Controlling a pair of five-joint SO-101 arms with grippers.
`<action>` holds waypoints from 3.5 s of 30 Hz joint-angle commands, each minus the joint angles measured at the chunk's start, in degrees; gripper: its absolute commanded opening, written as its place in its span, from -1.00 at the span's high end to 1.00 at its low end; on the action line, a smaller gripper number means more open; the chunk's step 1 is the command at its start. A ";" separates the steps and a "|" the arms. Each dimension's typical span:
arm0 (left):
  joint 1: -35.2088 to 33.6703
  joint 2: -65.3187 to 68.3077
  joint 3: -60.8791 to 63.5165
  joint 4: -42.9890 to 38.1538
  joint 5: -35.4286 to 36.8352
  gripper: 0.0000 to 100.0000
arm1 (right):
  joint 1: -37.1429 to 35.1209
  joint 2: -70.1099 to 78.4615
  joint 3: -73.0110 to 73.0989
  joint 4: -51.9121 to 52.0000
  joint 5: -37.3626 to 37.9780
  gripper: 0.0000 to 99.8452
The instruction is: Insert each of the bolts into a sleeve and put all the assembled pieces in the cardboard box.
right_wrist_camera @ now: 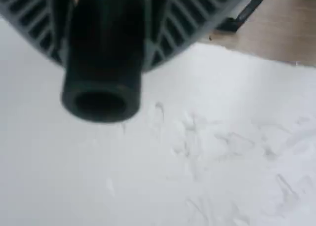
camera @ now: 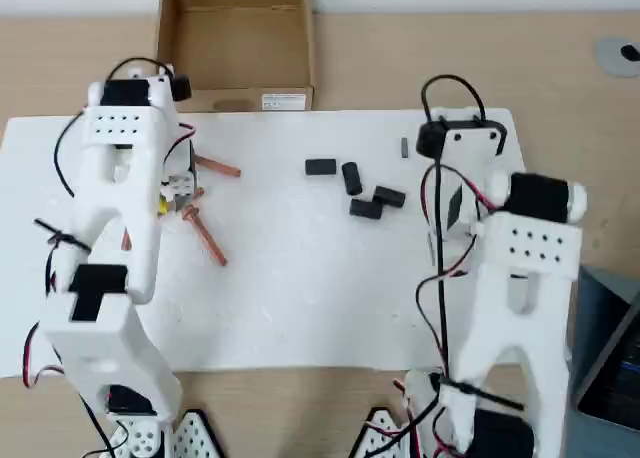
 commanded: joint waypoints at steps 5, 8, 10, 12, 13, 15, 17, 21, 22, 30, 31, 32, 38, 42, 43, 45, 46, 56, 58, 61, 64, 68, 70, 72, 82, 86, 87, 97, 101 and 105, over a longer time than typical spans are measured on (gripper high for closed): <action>2.02 2.68 -2.90 0.53 16.62 0.84 | 1.27 -7.60 8.40 -5.71 -0.44 0.97; 4.13 2.95 -2.81 0.53 20.66 0.84 | 1.27 -8.75 9.45 -6.86 -0.44 0.97; 5.01 2.95 -2.90 0.26 22.59 0.84 | 1.27 -8.84 9.45 -7.38 -0.35 0.97; 6.07 3.03 -2.90 0.09 23.30 0.84 | 1.27 -8.84 9.45 -7.91 -0.35 0.97; 6.33 3.03 -2.90 0.00 23.30 0.84 | 1.27 -8.84 9.45 -8.00 -0.35 0.97; 6.42 3.03 -2.73 0.00 23.30 0.84 | 1.27 -8.84 9.45 -8.00 -0.35 0.97; 5.89 3.12 -2.46 0.00 23.12 0.84 | 1.27 -8.84 9.45 -8.00 -0.26 0.97; 5.89 3.12 -2.46 0.00 22.86 0.84 | 1.27 -8.84 9.54 -8.62 -0.26 0.97; 5.89 3.12 -2.55 -0.09 22.59 0.83 | 1.27 -8.84 9.54 -8.79 -0.26 0.97; 3.87 3.12 -0.53 -2.11 20.84 0.71 | 1.27 -8.84 9.54 -8.79 -0.18 0.97; 3.60 3.12 -0.53 -2.37 20.84 0.71 | 1.27 -8.84 9.54 -8.79 -0.18 0.97; 3.25 3.12 -0.44 -2.81 20.84 0.71 | 1.27 -8.84 9.54 -8.79 -0.18 0.97; 1.58 7.16 -0.53 -3.69 19.69 0.71 | 1.27 -8.84 9.54 -8.79 -0.18 0.97; 1.67 10.33 -0.79 -3.69 18.37 0.71 | 1.27 -8.84 9.54 -8.79 -0.18 0.97; 1.67 10.77 -0.97 -3.69 18.37 0.71 | 1.27 -8.84 9.54 -8.79 -0.18 0.97; 1.67 11.65 -0.97 -3.96 18.37 0.71 | 1.27 -8.75 9.54 -8.79 -0.18 0.97; 1.76 11.91 -0.88 -4.04 18.55 0.71 | 1.19 -8.75 9.54 -8.79 -0.18 0.97; 1.58 20.35 -2.81 -3.60 18.37 0.99 | 1.19 -8.75 9.54 -8.79 -0.09 0.97; 1.49 20.70 -2.99 -3.08 18.37 1.00 | 1.10 -8.75 9.54 -8.79 -0.09 0.97; 1.49 19.91 -2.99 -2.46 18.37 1.00 | 1.01 -9.01 9.45 -8.79 -0.09 0.97; 1.76 17.10 -4.66 -0.44 18.29 1.00 | 0.92 -9.10 8.40 -8.35 -0.53 0.97; 2.02 10.15 -8.53 2.20 16.09 1.00 | 0.92 -9.19 5.85 -7.03 -0.53 0.97; 2.02 6.11 -9.76 2.90 14.24 1.00 | 0.92 -9.19 3.38 -5.10 -0.53 0.98; 2.02 1.45 -10.29 3.69 11.60 1.00 | 0.92 -9.19 1.01 -3.16 -0.53 0.98; 2.02 -23.96 -2.20 4.04 1.23 1.00 | 1.36 -10.33 -6.29 2.73 -0.53 0.98; 2.02 -34.59 6.68 4.04 -4.75 1.00 | 1.36 -17.63 -5.93 2.46 -0.53 0.98; 2.02 -37.23 9.41 4.04 -6.24 1.00 | 1.36 -20.00 -5.85 2.29 -0.53 0.98; 1.49 -61.85 35.78 -3.16 -8.62 1.00 | 0.40 -39.60 12.18 -7.30 -0.53 0.98; 1.41 -72.92 48.09 -12.04 -8.62 1.00 | -1.45 -47.60 23.60 -13.98 -0.53 0.98; 1.41 -84.62 60.40 -22.15 -4.57 1.00 | -3.82 -56.04 33.89 -21.63 -0.62 0.98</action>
